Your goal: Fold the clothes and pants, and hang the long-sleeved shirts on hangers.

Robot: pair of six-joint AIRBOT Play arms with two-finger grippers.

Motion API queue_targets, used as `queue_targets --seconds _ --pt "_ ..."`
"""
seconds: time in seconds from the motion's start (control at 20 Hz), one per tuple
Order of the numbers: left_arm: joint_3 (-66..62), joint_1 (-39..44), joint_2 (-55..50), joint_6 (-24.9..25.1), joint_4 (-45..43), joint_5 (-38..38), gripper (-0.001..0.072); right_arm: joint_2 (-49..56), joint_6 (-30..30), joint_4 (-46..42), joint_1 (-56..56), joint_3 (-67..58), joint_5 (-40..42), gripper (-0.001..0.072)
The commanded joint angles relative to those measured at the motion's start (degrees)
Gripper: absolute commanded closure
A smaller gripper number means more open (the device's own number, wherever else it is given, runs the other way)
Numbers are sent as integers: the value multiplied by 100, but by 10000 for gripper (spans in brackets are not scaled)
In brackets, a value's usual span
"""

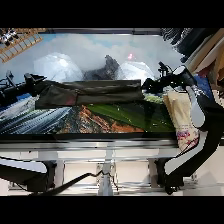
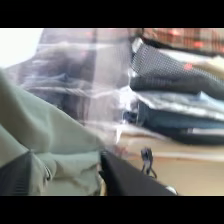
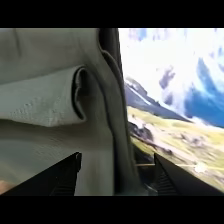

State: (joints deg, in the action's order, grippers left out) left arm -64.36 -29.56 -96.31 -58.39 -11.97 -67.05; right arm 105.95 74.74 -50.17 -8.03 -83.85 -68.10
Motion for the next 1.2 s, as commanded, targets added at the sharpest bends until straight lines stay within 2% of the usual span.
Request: queue_targets --seconds 0.0,0.05,0.1,0.15,0.2,0.25,0.4,0.45,0.5,0.75,0.85,1.0,1.15 --pt "-4 31 162 402 0 -479 395 400 -389 809 66 -9 -125 177" --pt "-4 81 166 402 -63 -597 418 490 -450 953 149 -20 -98 202" --pt "-4 140 173 402 -247 -619 495 535 -704 1119 247 -20 -24 342" --pt "-2 227 175 400 -544 -614 573 525 -826 1141 326 -24 109 687" --pt "-2 332 179 393 -868 -634 676 450 -824 1032 367 -31 192 695" --pt "-2 468 190 328 -1193 -667 703 295 -809 632 378 -31 177 697" --pt "-2 1021 267 -31 -2124 -715 704 -667 4 -2232 341 42 -199 697" --pt "-2 1266 267 -197 -2404 -713 704 -1023 109 -2949 256 48 -470 697" --pt "-2 1506 258 -330 -2590 -710 703 -1322 114 -3298 131 46 -684 697" --pt "-2 2857 243 -428 -2798 -269 703 -2553 131 -3469 -452 -74 -841 697" --pt "-2 3222 243 -437 -2857 98 703 -2802 164 -2992 -264 -173 -868 697" --pt "-4 3357 249 -745 -2942 647 703 -2800 763 -1843 763 -208 -551 697" --pt "-7 3051 317 -719 -2988 164 703 -2481 1735 -1794 2675 -208 955 697"
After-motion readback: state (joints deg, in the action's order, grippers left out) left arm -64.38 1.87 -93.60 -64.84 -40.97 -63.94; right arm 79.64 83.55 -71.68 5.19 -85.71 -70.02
